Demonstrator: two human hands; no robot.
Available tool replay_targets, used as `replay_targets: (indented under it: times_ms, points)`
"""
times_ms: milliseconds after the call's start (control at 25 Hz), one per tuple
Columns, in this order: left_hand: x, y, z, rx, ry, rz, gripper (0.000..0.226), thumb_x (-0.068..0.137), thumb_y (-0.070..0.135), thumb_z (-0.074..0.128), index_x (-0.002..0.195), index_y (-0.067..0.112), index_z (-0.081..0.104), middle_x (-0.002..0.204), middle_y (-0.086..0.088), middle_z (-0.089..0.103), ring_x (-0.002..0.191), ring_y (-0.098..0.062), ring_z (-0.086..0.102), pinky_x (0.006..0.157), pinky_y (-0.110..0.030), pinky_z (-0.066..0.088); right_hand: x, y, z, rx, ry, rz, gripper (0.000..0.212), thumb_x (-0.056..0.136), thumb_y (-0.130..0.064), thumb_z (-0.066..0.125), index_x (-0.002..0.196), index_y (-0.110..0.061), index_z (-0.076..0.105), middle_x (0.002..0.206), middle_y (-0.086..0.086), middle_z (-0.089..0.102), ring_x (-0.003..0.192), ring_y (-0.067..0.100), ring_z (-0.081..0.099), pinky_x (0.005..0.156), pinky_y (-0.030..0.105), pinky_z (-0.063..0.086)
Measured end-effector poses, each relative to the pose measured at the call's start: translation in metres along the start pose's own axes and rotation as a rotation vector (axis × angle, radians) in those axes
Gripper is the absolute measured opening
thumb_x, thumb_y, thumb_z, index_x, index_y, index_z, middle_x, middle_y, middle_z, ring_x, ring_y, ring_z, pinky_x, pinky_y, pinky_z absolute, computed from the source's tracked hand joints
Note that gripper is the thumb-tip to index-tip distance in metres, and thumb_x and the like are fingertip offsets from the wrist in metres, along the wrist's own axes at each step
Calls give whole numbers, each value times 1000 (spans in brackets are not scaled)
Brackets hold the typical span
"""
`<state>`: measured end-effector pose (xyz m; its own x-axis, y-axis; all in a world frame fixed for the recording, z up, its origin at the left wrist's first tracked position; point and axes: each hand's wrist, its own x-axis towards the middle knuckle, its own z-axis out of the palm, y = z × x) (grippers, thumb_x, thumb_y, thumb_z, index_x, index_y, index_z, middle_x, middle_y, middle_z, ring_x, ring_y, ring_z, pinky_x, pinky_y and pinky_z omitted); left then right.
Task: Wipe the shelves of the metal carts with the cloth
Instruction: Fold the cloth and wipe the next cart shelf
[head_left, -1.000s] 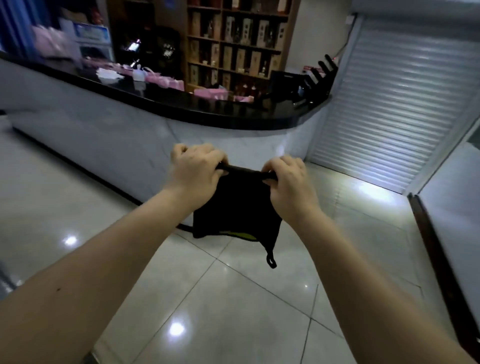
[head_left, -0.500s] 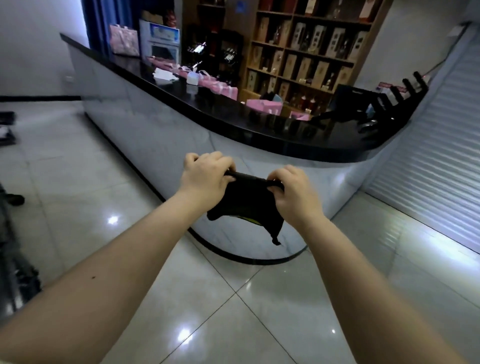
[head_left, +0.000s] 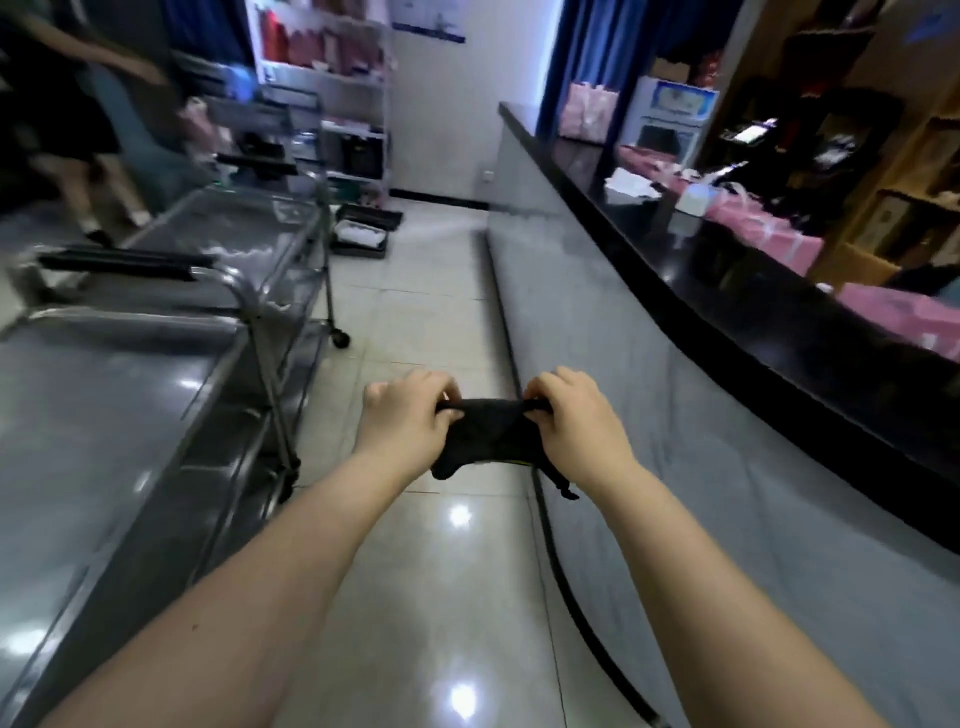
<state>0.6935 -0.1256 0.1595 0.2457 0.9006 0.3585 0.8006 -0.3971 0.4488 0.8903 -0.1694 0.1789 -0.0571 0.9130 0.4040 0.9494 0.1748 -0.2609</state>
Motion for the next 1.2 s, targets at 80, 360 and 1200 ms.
replay_targets:
  times_ms: [80,360,1200]
  points:
    - [11,-24,8,26,48,-152,9,89,31,64,98,29,65,100,8,62,101,-19,58,81,-32,28,45,5,35,81,-60,-106,10,87,-5,59,92,-14,61,91,-4,53,91,25,48,72,37,40]
    - [46,-124,22,170,85,-522,9,88,25,63,95,31,62,102,8,57,103,-19,55,89,-37,32,151,-25,170,332,-377,-260,11,89,-7,56,92,-15,63,98,3,56,99,25,49,85,41,44]
    - [147,-349,83,132,393,-1193,12,85,21,70,93,29,65,97,10,62,96,-17,58,92,-40,40,386,-124,435,456,-782,-737,14,87,-5,62,96,-15,62,98,1,55,95,24,50,77,29,35]
